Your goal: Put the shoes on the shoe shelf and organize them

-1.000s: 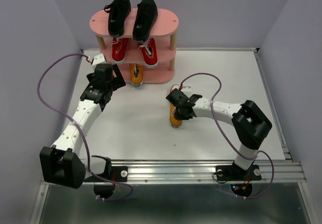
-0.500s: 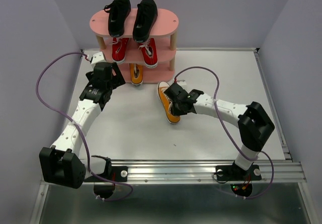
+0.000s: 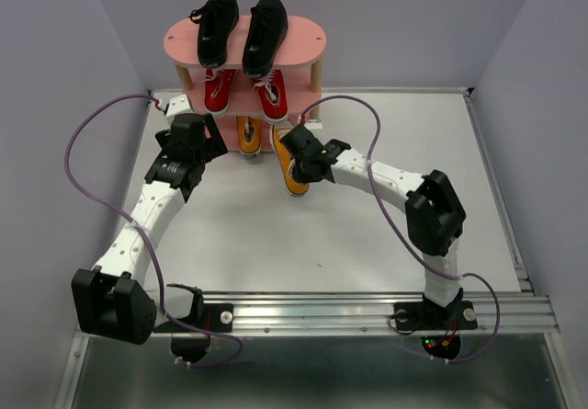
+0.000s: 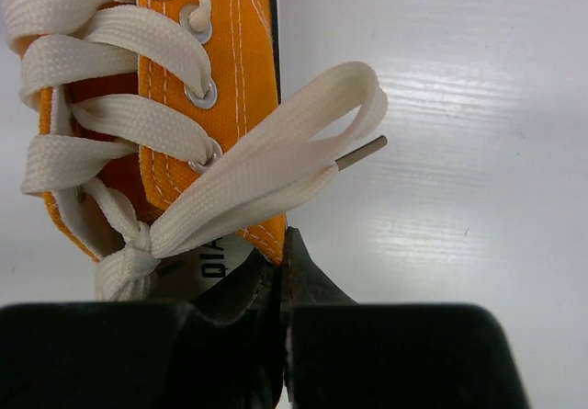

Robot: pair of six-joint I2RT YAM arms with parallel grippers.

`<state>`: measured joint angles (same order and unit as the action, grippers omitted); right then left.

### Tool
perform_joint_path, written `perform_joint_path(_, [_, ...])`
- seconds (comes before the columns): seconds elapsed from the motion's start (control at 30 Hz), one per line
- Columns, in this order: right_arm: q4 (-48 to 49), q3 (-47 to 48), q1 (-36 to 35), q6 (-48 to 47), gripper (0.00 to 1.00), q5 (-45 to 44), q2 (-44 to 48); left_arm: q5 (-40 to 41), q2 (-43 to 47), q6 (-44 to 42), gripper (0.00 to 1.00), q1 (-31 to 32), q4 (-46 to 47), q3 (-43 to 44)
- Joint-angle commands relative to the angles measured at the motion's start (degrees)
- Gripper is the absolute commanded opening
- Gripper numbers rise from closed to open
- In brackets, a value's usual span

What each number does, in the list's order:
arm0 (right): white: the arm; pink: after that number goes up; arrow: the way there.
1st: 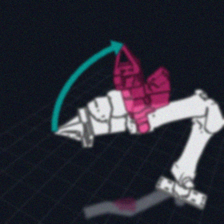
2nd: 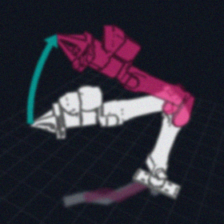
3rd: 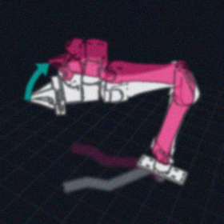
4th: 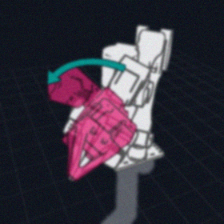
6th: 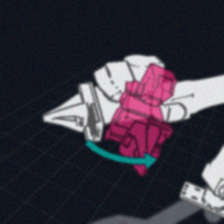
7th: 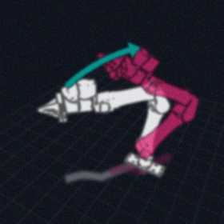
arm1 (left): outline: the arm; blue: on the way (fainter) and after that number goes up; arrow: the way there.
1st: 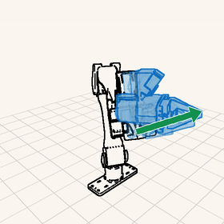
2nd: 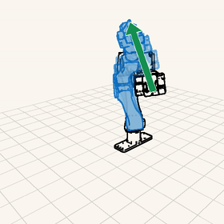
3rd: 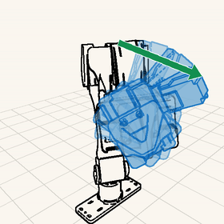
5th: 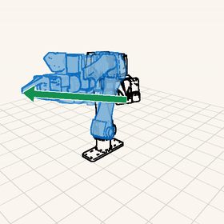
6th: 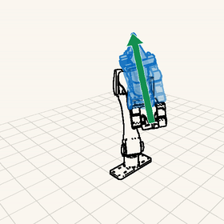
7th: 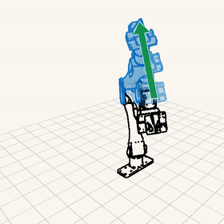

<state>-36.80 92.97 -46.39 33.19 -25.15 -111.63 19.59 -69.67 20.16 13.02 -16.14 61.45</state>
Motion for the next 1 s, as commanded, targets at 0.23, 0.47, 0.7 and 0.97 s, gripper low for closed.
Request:
perform_joint_path(0.23, [4.0, 15.6, 5.5, 0.0, 0.01, -2.3, -10.3, 2.4, 2.6, -1.4, 0.93, -0.6, -0.3, 1.6])
perform_joint_path(0.47, [5.5, 21.9, 5.5, -0.1, 0.01, -3.9, -15.4, 2.3, 2.8, -1.5, 0.93, -0.7, -0.7, 1.7])
perform_joint_path(0.7, [7.4, 26.1, 5.5, 0.0, 0.01, -5.0, -19.2, 2.6, 3.5, -1.4, 0.93, -0.8, -1.3, 1.8])
perform_joint_path(0.97, [10.7, 24.4, 5.5, 0.2, 0.40, -3.2, -17.1, 2.8, 4.7, -1.3, 0.93, -0.8, -2.1, 1.5])
